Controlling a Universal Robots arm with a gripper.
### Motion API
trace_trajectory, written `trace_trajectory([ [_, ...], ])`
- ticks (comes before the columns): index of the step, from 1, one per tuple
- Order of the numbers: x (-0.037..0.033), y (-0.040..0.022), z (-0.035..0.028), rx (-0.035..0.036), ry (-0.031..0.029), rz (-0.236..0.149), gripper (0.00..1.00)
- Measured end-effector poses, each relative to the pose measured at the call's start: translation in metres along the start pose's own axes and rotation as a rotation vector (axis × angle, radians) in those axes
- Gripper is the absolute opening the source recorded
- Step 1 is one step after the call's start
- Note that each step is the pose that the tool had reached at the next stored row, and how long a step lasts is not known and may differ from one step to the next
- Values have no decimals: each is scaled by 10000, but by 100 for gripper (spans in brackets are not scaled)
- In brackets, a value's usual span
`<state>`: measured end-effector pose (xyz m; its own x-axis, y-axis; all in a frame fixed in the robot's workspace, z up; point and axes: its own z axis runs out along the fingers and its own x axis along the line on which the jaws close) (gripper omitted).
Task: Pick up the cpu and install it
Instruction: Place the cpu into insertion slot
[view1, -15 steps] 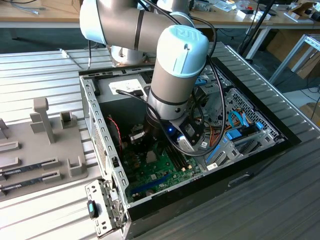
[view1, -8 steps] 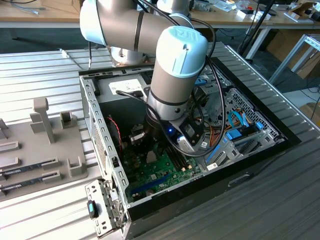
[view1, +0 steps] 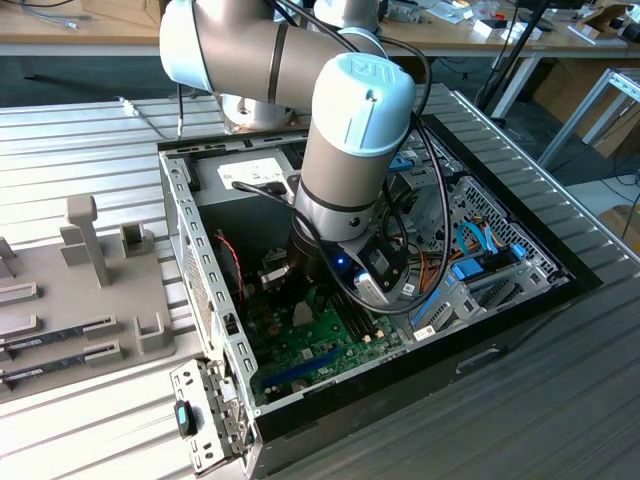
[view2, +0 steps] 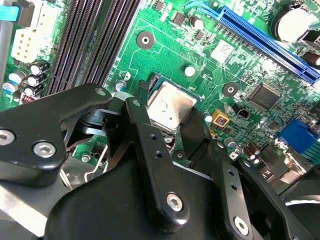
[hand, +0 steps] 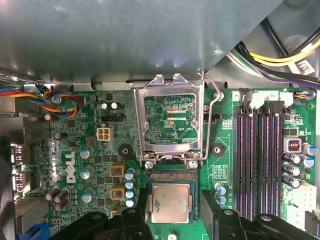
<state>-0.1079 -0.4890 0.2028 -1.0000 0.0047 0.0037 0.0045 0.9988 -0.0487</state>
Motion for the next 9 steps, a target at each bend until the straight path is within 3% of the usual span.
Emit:
trace_trajectory([
  [4, 0, 0, 1, 0, 0, 0, 52],
  [5, 0, 0, 2, 0, 0, 0, 44],
  [9, 0, 0, 2, 0, 0, 0, 44],
])
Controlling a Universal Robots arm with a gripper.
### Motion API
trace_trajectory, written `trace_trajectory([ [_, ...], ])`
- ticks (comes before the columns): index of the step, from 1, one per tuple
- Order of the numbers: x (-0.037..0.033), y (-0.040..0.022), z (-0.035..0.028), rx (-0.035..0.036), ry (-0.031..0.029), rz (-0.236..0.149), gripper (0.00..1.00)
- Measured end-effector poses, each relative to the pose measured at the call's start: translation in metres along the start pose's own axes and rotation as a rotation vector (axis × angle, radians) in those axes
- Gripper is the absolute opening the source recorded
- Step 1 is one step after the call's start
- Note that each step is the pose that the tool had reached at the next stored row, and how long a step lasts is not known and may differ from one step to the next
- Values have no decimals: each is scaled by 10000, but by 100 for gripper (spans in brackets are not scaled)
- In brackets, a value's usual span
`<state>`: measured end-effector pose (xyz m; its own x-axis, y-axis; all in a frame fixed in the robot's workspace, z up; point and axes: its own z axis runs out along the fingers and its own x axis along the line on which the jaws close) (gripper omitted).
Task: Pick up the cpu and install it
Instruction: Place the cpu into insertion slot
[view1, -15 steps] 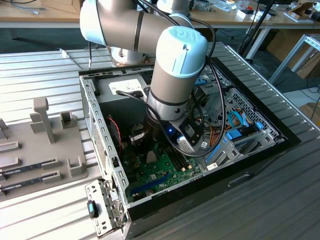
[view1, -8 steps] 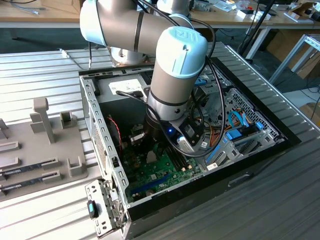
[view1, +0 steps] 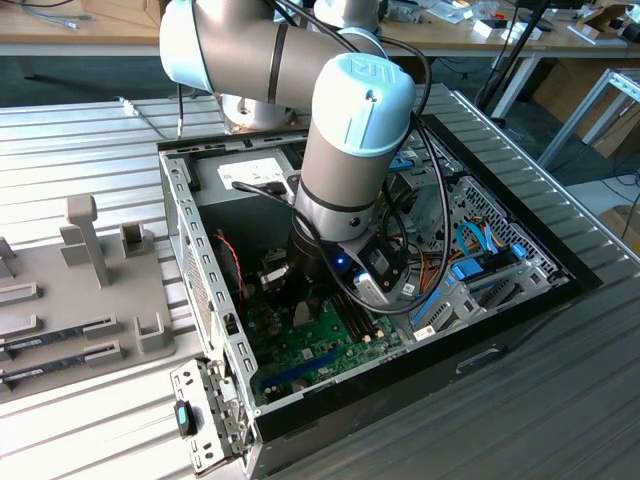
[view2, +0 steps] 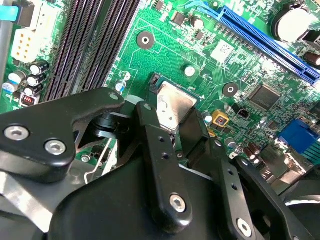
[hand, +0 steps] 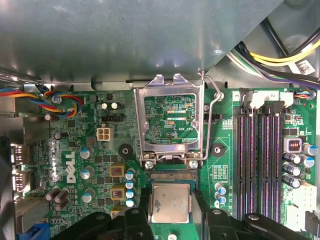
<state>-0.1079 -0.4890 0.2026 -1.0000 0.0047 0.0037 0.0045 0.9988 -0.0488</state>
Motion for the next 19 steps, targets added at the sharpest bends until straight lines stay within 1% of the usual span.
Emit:
trace_trajectory([
  [1, 0, 0, 1, 0, -1, 0, 44],
  [3, 0, 0, 1, 0, 0, 0, 40],
  [10, 0, 0, 2, -2, -1, 0, 40],
  [13, 0, 0, -10, -4, -2, 0, 40],
  [17, -1, -1, -42, -3, -2, 0, 40],
  [19, 0, 5, -45, 0, -1, -33, 40],
])
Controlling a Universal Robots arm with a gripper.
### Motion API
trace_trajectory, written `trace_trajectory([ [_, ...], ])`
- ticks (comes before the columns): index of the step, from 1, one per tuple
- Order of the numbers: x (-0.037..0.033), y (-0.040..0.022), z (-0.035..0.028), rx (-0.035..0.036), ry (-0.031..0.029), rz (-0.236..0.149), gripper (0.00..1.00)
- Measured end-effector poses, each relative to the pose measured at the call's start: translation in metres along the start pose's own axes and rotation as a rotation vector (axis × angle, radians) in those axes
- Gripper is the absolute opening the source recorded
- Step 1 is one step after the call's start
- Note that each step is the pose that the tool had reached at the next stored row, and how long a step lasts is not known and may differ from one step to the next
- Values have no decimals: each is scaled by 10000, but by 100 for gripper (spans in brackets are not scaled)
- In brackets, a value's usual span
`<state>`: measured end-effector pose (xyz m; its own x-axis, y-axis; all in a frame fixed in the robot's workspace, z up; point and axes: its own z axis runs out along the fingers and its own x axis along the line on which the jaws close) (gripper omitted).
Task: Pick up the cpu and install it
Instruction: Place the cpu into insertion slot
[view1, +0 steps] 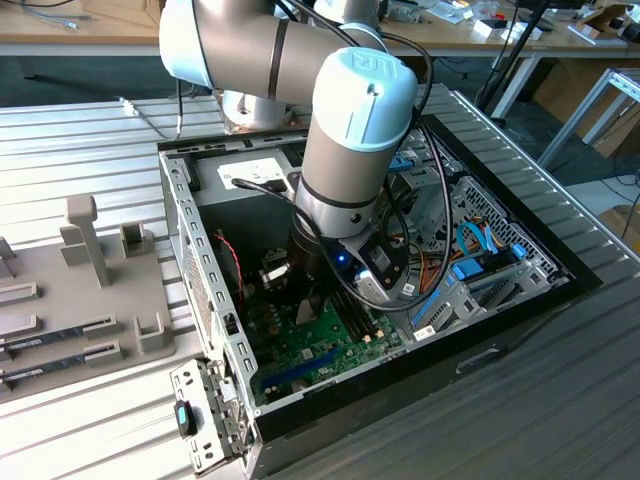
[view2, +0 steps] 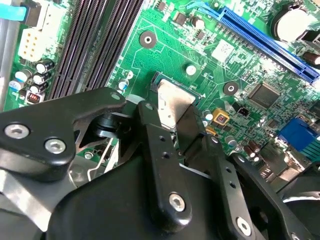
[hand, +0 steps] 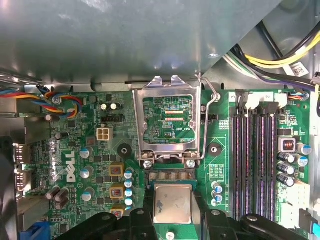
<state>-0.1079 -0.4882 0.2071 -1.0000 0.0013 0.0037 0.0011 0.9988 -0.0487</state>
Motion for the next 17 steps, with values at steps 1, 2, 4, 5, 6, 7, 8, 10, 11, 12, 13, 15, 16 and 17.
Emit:
trace_trajectory([
  [1, 0, 4, 0, -1, -2, -37, 40],
  [2, 0, 8, 0, -4, -4, -69, 40],
  [4, 0, 24, -1, -6, -8, -155, 40],
  [5, 0, 29, -1, -8, -11, -205, 40],
  [6, 0, 29, 0, -12, -13, -233, 40],
  [7, 3, 30, 0, -21, -14, -264, 40],
  [8, 5, 30, -1, -23, -15, -285, 40],
  [10, 16, 30, -1, -34, -15, -301, 40],
  [11, 19, 30, -1, -44, -16, -303, 40],
  [12, 20, 30, 0, -53, -17, -303, 40],
  [13, 21, 29, 1, -57, -17, -304, 40],
  [15, 23, 21, 2, -61, -16, -302, 40],
  [16, 24, 10, 3, -62, -16, -303, 40],
  [17, 24, 4, 4, -65, -16, -303, 40],
])
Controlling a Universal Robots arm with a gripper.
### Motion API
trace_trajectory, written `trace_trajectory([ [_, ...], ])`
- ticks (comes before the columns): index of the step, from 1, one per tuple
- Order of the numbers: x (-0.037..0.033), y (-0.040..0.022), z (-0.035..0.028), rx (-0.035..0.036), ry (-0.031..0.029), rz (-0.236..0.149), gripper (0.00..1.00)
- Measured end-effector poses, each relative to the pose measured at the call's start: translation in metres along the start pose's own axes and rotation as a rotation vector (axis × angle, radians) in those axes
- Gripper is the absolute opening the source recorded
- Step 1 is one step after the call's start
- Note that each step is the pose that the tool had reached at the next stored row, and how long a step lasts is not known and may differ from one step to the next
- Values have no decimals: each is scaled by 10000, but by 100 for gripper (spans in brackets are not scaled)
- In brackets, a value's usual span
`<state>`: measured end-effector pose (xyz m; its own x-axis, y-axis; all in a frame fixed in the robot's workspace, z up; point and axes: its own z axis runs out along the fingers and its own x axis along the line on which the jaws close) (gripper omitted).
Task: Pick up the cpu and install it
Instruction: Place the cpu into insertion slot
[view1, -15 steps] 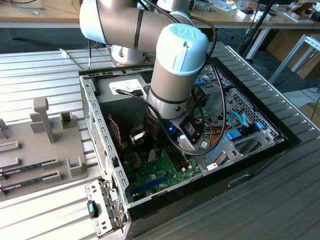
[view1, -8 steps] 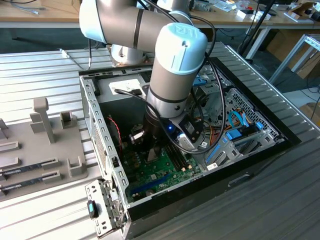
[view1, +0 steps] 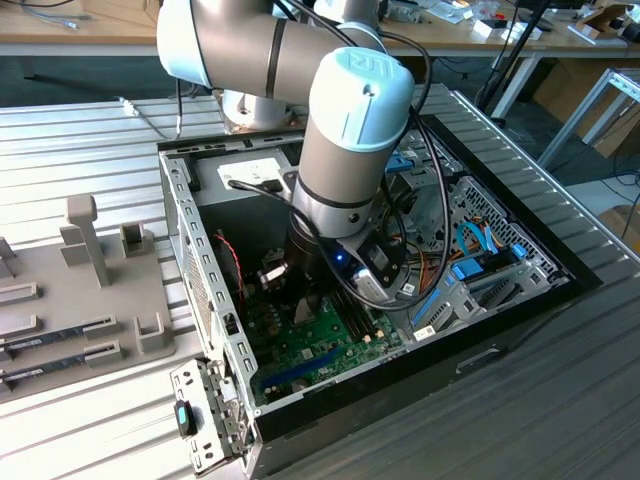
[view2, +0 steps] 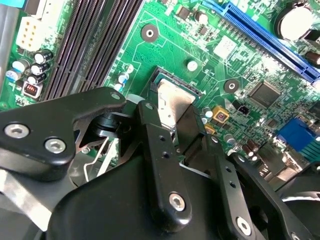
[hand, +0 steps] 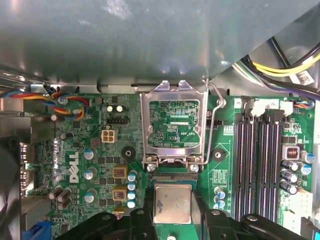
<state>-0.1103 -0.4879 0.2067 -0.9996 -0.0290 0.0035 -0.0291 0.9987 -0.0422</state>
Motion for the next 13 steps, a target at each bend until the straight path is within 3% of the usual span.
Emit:
trace_trajectory([
  [2, 0, -1, 1, -13, 0, 0, 40],
  [6, 0, -1, 4, -104, -4, 0, 40],
  [13, 0, -13, 8, -151, -5, 0, 40],
])
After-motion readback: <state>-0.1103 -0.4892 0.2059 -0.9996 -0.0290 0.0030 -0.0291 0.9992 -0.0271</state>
